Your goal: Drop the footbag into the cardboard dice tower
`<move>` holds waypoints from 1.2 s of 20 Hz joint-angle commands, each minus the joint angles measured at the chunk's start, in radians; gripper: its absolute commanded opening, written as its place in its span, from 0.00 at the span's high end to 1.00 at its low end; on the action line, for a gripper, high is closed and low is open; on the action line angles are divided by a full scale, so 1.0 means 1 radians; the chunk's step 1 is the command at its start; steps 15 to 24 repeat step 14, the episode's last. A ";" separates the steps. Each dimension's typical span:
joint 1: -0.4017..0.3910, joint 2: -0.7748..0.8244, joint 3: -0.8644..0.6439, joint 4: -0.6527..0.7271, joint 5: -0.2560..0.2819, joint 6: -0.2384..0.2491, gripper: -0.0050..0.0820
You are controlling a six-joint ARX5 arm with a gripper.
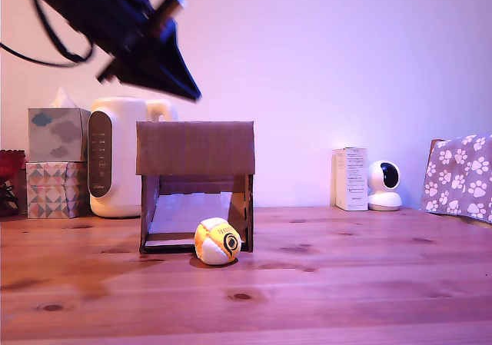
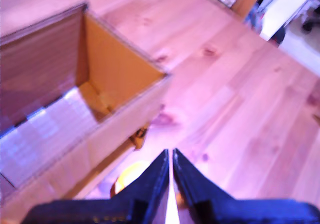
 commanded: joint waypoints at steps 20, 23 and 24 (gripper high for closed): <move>0.248 -0.590 -0.699 0.384 -0.135 -0.156 0.96; 0.248 -0.590 -0.699 0.384 -0.135 -0.156 0.96; 0.248 -0.590 -0.699 0.384 -0.135 -0.156 0.96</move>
